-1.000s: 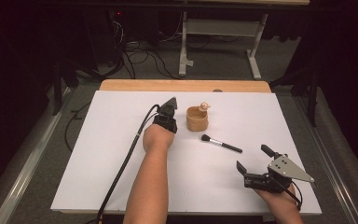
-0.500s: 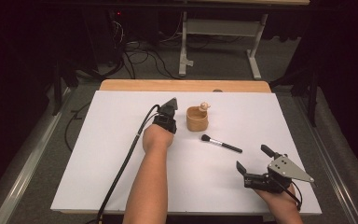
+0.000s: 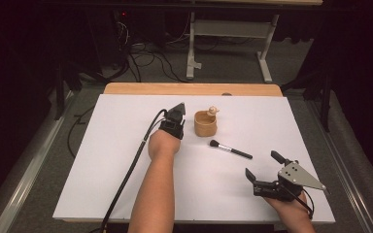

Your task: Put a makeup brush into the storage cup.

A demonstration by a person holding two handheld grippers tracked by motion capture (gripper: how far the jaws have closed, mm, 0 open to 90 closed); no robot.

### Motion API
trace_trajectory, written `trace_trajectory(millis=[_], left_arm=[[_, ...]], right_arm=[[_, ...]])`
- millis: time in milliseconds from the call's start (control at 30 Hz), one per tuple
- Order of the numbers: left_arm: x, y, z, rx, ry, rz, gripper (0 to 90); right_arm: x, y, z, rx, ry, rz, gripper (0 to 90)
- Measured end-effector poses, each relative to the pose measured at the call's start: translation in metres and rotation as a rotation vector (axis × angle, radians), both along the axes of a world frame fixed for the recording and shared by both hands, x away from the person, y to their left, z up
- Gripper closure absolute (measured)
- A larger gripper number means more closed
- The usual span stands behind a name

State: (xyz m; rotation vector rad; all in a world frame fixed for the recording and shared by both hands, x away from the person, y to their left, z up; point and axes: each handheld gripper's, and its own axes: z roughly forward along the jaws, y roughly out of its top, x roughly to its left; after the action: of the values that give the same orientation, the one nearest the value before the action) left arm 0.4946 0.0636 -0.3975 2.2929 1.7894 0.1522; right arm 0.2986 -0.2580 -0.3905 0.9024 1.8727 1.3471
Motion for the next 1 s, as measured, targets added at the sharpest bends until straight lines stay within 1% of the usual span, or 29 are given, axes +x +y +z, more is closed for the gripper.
trace_trajectory(millis=[133,400,600,800,1000], left_arm=[[0.0,0.001,0.0,-0.004,-0.003,-0.006,82.4],[-0.001,0.0,0.0,0.003,-0.008,-0.014,82.8],[-0.001,0.002,0.001,-0.01,-0.011,-0.028,82.9],[-0.004,0.007,0.007,-0.028,-0.025,-0.049,83.0],[-0.01,0.015,0.015,-0.034,-0.035,-0.07,83.0]], right_arm=[[0.0,0.0,0.0,0.002,0.004,0.001,1.4],[0.0,0.0,0.0,0.001,0.004,-0.004,1.4],[0.0,-0.001,0.0,0.001,0.005,-0.005,1.4],[0.0,-0.001,-0.001,0.004,0.007,-0.008,1.4],[0.0,-0.001,-0.001,0.001,0.008,-0.007,1.4]])
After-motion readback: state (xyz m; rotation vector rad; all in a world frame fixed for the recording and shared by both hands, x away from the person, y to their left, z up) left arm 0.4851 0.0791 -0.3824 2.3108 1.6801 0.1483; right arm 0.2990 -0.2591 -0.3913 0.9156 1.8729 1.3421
